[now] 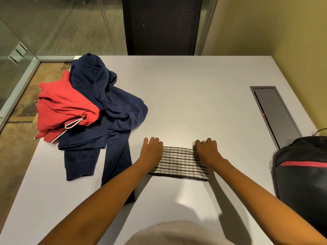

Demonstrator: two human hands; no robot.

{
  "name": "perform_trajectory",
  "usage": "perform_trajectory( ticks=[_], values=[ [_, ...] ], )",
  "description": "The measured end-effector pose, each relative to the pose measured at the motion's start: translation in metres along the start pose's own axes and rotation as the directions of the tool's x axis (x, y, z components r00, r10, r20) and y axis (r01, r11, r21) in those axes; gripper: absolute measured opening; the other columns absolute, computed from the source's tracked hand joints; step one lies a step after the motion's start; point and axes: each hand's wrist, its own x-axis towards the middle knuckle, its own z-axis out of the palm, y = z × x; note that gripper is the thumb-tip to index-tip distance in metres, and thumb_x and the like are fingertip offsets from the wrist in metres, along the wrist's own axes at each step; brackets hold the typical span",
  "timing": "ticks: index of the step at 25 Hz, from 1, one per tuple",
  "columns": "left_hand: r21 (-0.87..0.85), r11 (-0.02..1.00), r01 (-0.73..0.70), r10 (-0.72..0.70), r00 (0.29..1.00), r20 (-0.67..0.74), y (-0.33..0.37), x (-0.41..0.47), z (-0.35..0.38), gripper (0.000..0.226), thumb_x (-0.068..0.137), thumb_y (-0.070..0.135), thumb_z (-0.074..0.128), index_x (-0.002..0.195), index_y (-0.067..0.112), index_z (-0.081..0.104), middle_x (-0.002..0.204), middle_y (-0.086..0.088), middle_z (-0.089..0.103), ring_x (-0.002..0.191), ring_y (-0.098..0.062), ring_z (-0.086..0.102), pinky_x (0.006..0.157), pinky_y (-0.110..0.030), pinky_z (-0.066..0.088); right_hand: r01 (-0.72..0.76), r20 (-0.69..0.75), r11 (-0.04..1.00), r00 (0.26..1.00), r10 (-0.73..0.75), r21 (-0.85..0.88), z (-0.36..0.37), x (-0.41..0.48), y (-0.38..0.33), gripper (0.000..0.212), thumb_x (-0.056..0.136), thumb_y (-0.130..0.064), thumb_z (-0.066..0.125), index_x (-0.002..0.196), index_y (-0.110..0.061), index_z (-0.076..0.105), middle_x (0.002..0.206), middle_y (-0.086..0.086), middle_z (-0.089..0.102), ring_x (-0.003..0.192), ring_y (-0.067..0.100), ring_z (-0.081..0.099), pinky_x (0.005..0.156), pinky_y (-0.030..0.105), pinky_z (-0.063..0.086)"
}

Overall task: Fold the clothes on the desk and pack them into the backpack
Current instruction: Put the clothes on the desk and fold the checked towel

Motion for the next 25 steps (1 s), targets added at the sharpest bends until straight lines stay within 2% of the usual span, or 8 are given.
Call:
perform_trajectory(
  ticks=[2, 5, 10, 13, 15, 19, 22, 25],
  values=[
    [-0.012, 1.0, -0.004, 0.003, 0.994, -0.106, -0.004, -0.004, -0.009, 0.027, 0.078, 0.014, 0.068, 0.103, 0.009, 0.06, 0.103, -0.007, 0.058, 0.095, -0.023, 0.056, 0.088, -0.039, 0.041, 0.027, -0.013, 1.0, 1.0, -0.027, -0.009, -0.007, -0.001, 0.008, 0.037, 0.055, 0.009, 0.073, 0.085, -0.006, 0.057, 0.071, 0.007, 0.058, 0.074, 0.029, 0.052, 0.063, 0.033, 0.025],
    [-0.13, 0.989, -0.076, 0.021, 0.924, -0.383, -0.022, -0.005, -0.018, 0.032, 0.053, 0.007, 0.084, 0.072, 0.016, 0.059, 0.067, 0.002, 0.055, 0.058, -0.018, 0.052, 0.064, -0.031, 0.035, 0.028, -0.199, 0.994, 0.98, -0.007, 0.102, -0.025, -0.011, 0.026, 0.045, 0.041, 0.015, 0.079, 0.076, -0.006, 0.063, 0.068, 0.007, 0.055, 0.057, 0.026, 0.051, 0.052, 0.028, 0.032],
    [-0.263, 0.959, -0.107, -0.071, 0.806, -0.588, -0.036, -0.03, -0.039, 0.022, 0.069, 0.007, 0.073, 0.079, 0.02, 0.058, 0.075, 0.007, 0.055, 0.063, -0.017, 0.048, 0.065, -0.031, 0.023, 0.028, -0.341, 0.946, 0.936, 0.088, 0.322, -0.056, -0.039, 0.03, 0.02, 0.079, 0.006, 0.061, 0.093, -0.008, 0.057, 0.088, 0.003, 0.051, 0.075, 0.022, 0.043, 0.055, 0.026, 0.03],
    [-0.204, 0.971, -0.122, 0.009, 0.875, -0.484, -0.023, -0.049, -0.015, 0.029, 0.059, 0.011, 0.079, 0.075, 0.022, 0.058, 0.074, 0.005, 0.055, 0.062, -0.019, 0.05, 0.062, -0.031, 0.026, 0.103, -0.318, 0.957, 0.948, -0.012, 0.271, -0.026, -0.061, 0.019, 0.014, 0.083, 0.002, 0.058, 0.093, -0.007, 0.058, 0.09, 0.008, 0.054, 0.079, 0.026, 0.049, 0.059, 0.034, 0.04],
    [-0.192, 0.967, -0.17, 0.088, 0.922, -0.377, -0.008, -0.068, 0.01, 0.032, 0.057, 0.021, 0.083, 0.079, 0.023, 0.059, 0.08, 0.006, 0.058, 0.067, -0.018, 0.052, 0.061, -0.031, 0.033, 0.003, -0.123, 0.906, 0.991, 0.054, 0.424, -0.006, -0.078, 0.007, 0.019, 0.098, -0.013, 0.042, 0.103, -0.006, 0.059, 0.099, 0.002, 0.054, 0.09, 0.02, 0.05, 0.077, 0.034, 0.042],
    [-0.338, 0.931, -0.14, 0.032, 0.951, -0.306, 0.003, -0.103, 0.043, 0.015, 0.083, 0.035, 0.065, 0.094, 0.03, 0.058, 0.093, 0.015, 0.059, 0.079, -0.011, 0.049, 0.071, -0.029, 0.03, -0.154, 0.002, 0.819, 0.983, 0.184, 0.553, 0.03, -0.111, -0.006, 0.032, 0.102, -0.031, 0.036, 0.116, -0.012, 0.058, 0.106, -0.013, 0.051, 0.102, 0.01, 0.048, 0.092, 0.026, 0.039],
    [-0.536, 0.842, 0.055, -0.211, 0.949, -0.234, 0.005, -0.107, 0.037, 0.016, 0.087, 0.039, 0.063, 0.096, 0.026, 0.058, 0.085, 0.014, 0.058, 0.073, -0.008, 0.048, 0.067, -0.027, 0.03, -0.173, -0.073, 0.75, 0.957, 0.282, 0.638, 0.032, -0.112, -0.015, 0.021, 0.094, -0.006, 0.053, 0.113, -0.005, 0.061, 0.116, 0.007, 0.055, 0.106, 0.023, 0.051, 0.087, 0.033, 0.047],
    [-0.768, 0.564, 0.302, -0.482, 0.876, -0.009, 0.013, -0.1, 0.023, 0.024, 0.09, 0.04, 0.064, 0.099, 0.018, 0.058, 0.089, 0.008, 0.058, 0.077, -0.01, 0.053, 0.064, -0.024, 0.036, 0.039, -0.312, 0.85, 0.938, 0.149, 0.525, 0.036, -0.101, -0.025, 0.028, 0.078, -0.008, 0.076, 0.103, -0.008, 0.063, 0.105, 0.004, 0.059, 0.095, 0.021, 0.052, 0.075, 0.033, 0.051]
  ],
)
